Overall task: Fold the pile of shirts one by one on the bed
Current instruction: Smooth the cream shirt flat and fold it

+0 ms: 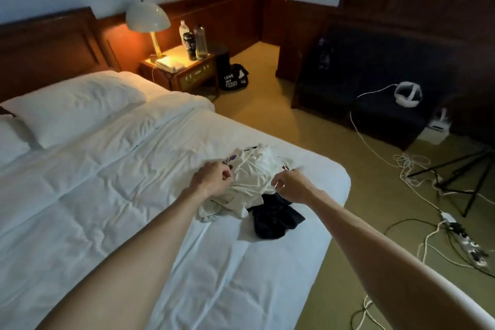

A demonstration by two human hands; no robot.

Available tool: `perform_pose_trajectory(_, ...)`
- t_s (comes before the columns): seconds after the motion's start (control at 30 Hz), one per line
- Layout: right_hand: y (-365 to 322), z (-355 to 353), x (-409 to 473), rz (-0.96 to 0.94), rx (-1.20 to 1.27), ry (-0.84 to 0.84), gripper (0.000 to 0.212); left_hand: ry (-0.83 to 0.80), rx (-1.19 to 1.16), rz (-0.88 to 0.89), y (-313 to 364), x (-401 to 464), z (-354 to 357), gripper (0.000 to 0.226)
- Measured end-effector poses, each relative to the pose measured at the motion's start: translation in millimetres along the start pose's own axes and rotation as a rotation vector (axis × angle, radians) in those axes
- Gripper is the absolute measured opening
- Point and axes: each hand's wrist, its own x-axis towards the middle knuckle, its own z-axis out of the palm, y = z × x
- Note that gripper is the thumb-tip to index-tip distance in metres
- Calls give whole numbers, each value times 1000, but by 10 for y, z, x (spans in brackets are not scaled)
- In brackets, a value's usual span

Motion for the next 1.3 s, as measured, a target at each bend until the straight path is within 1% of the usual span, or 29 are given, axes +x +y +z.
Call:
perform_pose_trajectory(0.17, 312, 600, 990, -3, 7, -102, 29, -20, -2, -128, -354, 857, 689, 14)
perform_pose_trajectory(0.27, 417, 1034, 1434, -44, -8, -125, 25, -78, 7, -217, -641, 1219, 1140, 17)
perform_pose_trajectory(0.33, 471, 1337, 1677, -82, -38, -130, 29, -128, 22, -281, -835, 1384, 1430, 19)
perform_pose_trajectory(0.4, 503, 1622, 1865, -129, -87, -127, 35, -185, 22, -314, -1020, 1508, 1718, 27)
perform_pose_trajectory(0.47, 533, 1867, 2000, -171, -190, -87, 44, -223, 0, -323, -1168, 1600, 1989, 36)
perform_pose_trajectory(0.53, 577, 2060, 2113, -172, -285, -29, 51, -235, -26, -358, -1285, 1663, 2243, 38)
perform_pose_trajectory(0.57, 603, 2139, 2161, -175, -315, 15, 47, -234, -51, -384, -1336, 1678, 2368, 39)
perform_pose_trajectory(0.63, 676, 2261, 2246, -224, -358, 126, 29, -221, -135, -407, -1396, 1675, 2550, 35)
perform_pose_trajectory(0.7, 709, 2273, 2278, -259, -318, 200, 18, -219, -201, -410, -1418, 1632, 2621, 17)
perform_pose_trajectory(0.77, 678, 2197, 2258, -296, -211, 240, 13, -206, -239, -386, -1419, 1574, 2593, 10)
perform_pose_trajectory(0.83, 578, 2028, 2208, -339, -79, 280, 3, -162, -254, -359, -1373, 1486, 2457, 4)
perform_pose_trajectory(0.9, 387, 1760, 2157, -380, 66, 301, 12, -95, -326, -340, -1283, 1361, 2211, 11)
perform_pose_trajectory(1.0, -5, 1303, 2069, -435, 269, 234, 29, -15, -429, -315, -1141, 1202, 1813, 11)
perform_pose_trajectory(1.07, -381, 907, 1928, -491, 359, 213, 35, 93, -500, -282, -1032, 1055, 1414, 12)
perform_pose_trajectory(1.13, -816, 483, 1748, -566, 405, 219, 28, 187, -547, -273, -918, 869, 953, 20)
perform_pose_trajectory(1.2, -1269, 46, 1541, -650, 435, 249, 20, 231, -614, -273, -829, 640, 504, 30)
perform_pose_trajectory(1.27, -1742, -395, 1254, -755, 449, 317, 16, 294, -709, -271, -792, 334, 111, 40)
perform_pose_trajectory(1.3, -1972, -605, 1084, -806, 449, 353, 15, 345, -730, -269, -782, 158, -71, 48)
